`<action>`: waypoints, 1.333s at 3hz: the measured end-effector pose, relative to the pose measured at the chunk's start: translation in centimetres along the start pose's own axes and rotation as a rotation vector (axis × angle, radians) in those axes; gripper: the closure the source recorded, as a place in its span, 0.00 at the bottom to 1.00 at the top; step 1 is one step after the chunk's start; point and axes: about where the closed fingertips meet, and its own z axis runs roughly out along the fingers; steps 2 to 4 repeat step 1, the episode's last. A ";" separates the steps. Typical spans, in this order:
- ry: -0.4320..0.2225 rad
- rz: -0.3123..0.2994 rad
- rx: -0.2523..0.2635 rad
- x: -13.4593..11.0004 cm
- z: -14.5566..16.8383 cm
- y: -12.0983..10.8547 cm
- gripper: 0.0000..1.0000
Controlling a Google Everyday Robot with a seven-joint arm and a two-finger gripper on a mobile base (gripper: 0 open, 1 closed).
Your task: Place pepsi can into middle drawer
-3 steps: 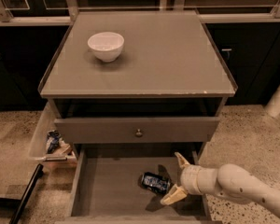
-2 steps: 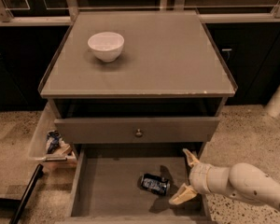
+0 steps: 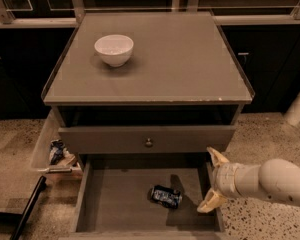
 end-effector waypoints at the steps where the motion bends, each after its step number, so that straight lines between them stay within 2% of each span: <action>1: 0.006 -0.010 0.008 -0.3 -0.5 -0.3 0.00; 4: 0.006 -0.010 0.008 -0.3 -0.5 -0.3 0.00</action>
Offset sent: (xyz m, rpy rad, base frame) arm 0.0000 0.0000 0.0000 0.0000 0.0000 0.0000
